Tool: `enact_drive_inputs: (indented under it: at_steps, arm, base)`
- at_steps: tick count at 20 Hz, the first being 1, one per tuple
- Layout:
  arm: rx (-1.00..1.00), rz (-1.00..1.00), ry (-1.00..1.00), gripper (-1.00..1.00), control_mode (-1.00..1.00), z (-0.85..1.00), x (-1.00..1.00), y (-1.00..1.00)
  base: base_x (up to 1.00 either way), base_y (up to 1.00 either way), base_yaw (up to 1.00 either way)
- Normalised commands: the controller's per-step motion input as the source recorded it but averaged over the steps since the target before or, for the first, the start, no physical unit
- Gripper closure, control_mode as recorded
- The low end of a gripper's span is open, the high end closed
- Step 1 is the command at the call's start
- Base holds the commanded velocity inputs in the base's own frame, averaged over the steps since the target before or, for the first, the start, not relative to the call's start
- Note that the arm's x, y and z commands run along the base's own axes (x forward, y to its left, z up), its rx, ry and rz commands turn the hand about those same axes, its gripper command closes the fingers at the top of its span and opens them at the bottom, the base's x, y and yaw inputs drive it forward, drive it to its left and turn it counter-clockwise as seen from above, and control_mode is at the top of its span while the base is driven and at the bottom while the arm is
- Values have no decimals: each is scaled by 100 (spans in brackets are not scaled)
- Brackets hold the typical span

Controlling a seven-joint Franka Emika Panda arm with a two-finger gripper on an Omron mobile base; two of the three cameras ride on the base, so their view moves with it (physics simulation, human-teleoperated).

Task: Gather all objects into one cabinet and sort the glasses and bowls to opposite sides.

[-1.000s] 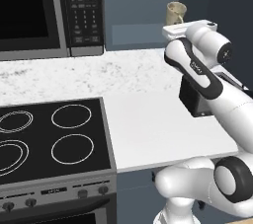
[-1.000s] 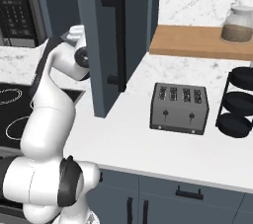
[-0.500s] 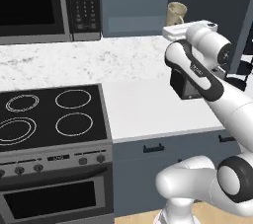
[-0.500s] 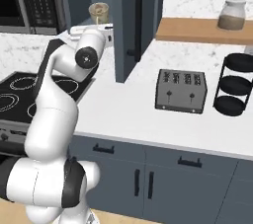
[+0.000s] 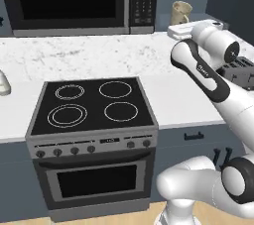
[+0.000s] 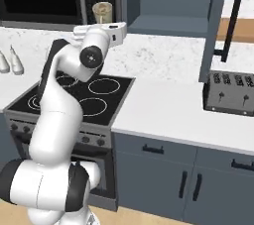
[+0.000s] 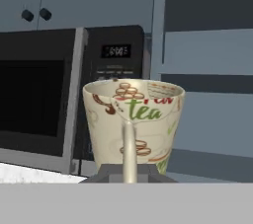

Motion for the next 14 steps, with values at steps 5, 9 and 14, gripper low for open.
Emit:
enact_drive_inputs:
  at_steps: [5, 9, 14]
  arm:
    - [0, 0, 0, 100, 100, 0, 0, 0]
    - [0, 0, 0, 100, 100, 0, 0, 0]
    - [0, 0, 0, 100, 100, 0, 0, 0]
  base:
    - [-14, 100, 26]
    - [-20, 100, 28]
    - [-13, 100, 37]
